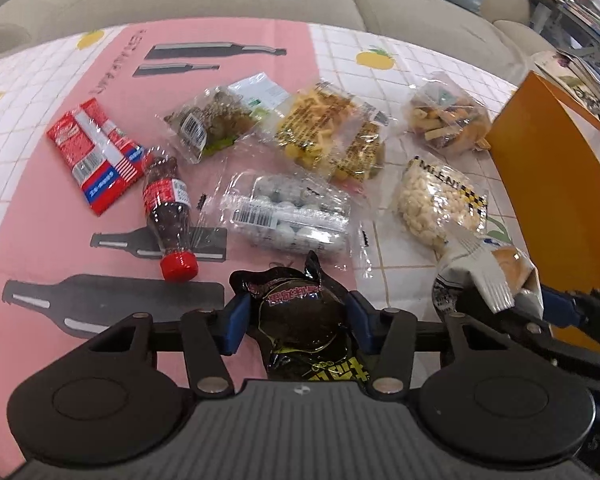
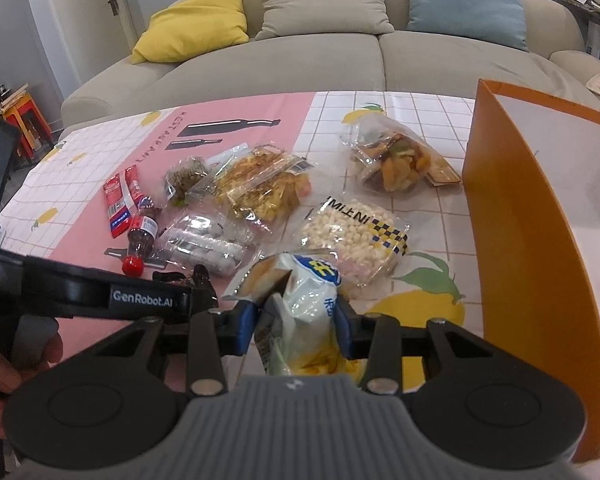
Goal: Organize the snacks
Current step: 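Carry both bags over the orange box and release them inside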
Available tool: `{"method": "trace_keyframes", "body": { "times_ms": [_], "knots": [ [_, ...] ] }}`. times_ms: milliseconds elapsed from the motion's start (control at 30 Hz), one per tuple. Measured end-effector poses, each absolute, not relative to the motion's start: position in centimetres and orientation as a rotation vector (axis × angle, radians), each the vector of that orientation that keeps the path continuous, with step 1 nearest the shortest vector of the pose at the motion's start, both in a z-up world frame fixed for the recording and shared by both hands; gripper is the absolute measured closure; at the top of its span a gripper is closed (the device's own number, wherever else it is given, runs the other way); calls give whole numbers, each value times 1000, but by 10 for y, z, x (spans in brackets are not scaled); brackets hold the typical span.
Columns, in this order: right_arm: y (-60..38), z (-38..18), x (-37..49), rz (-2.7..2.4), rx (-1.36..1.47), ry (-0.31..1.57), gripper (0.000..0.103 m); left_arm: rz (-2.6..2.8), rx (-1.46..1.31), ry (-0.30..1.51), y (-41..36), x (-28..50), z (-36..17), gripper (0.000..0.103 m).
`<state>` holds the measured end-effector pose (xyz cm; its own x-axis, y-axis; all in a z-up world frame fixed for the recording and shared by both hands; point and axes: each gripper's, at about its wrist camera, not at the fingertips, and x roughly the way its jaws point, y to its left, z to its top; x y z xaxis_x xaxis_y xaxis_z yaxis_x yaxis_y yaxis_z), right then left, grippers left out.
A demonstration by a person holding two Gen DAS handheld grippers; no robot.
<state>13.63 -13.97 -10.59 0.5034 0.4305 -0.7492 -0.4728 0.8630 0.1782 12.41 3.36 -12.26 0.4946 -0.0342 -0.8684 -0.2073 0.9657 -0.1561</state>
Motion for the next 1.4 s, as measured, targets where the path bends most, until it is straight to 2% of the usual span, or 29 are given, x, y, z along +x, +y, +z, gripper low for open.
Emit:
{"method": "trace_keyframes", "body": {
  "times_ms": [267, 500, 767, 933, 967, 1000, 1033, 1333, 1367, 1400],
  "knots": [
    [-142, -98, 135, 543, -18, 884, 65, 84, -288, 982, 40, 102, -102, 45],
    [-147, -66, 123, 559, 0, 821, 65, 27, -305, 882, 38, 88, -45, 45],
    [-206, -3, 135, 515, 104, 792, 65, -171, -265, 802, -11, 108, 20, 46],
    [-265, 30, 153, 461, 130, 819, 65, -341, -214, 806, -64, 136, 42, 47],
    [-278, 32, 159, 459, 136, 844, 65, -376, -203, 817, -74, 143, 42, 50],
    [-289, 33, 164, 449, 145, 868, 65, -411, -188, 830, -86, 150, 42, 61],
    [-303, 31, 171, 436, 153, 898, 65, -441, -176, 854, -98, 160, 40, 64],
    [-377, -16, 220, 340, 218, 1098, 65, -566, -64, 1035, -182, 214, -7, 70],
    [-380, -21, 224, 338, 216, 1109, 65, -567, -49, 1052, -186, 214, -12, 77],
    [-381, -27, 227, 328, 204, 1122, 65, -573, -21, 1076, -192, 217, -19, 96]
  ]
}}
